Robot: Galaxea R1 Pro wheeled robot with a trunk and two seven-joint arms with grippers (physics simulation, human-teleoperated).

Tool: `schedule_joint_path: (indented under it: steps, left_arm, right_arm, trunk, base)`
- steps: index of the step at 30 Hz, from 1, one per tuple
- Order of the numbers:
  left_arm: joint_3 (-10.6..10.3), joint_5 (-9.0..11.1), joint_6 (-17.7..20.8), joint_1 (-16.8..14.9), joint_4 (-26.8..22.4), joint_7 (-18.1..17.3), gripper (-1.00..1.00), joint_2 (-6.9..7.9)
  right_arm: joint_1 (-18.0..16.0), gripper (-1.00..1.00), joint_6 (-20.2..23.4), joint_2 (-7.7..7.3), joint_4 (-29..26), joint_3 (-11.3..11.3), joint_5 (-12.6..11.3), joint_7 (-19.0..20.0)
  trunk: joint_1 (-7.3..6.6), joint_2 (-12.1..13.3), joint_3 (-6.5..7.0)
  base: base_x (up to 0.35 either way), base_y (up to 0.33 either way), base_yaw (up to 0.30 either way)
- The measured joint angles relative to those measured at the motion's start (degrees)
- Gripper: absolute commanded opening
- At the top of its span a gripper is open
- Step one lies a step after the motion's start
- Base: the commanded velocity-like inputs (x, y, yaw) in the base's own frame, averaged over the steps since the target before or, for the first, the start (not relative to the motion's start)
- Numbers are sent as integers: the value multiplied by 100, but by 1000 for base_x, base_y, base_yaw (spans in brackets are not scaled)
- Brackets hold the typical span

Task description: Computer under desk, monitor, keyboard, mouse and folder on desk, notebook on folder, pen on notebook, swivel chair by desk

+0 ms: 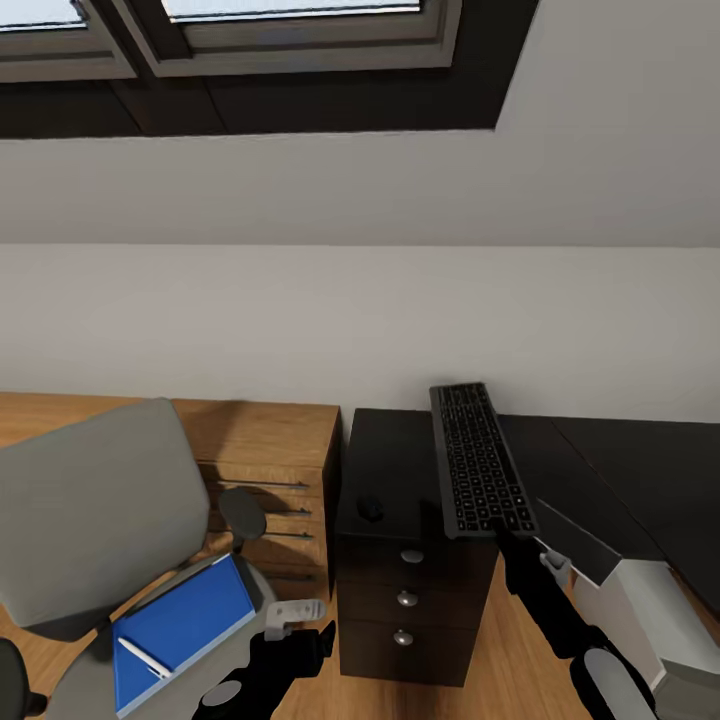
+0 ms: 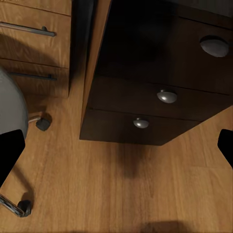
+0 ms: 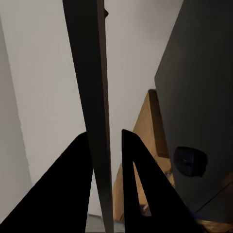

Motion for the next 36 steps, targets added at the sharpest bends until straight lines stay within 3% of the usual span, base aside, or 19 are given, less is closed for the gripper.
schedule_joint_path:
  steps: [25,36]
  left_arm:
    - [-80,8,22,0,37,-9,100,0]
    - [-97,-1,11,0,114,-13,100,-1]
  right_arm:
    - [80,-100,103,17,-83,12,-37,-88]
    - [139,-100,3,30,-82,37,-39,-95]
  trunk:
    - [-45,82,36]
    - [-42,83,36]
  base:
    - [0,0,0]
    - [-189,161,-223]
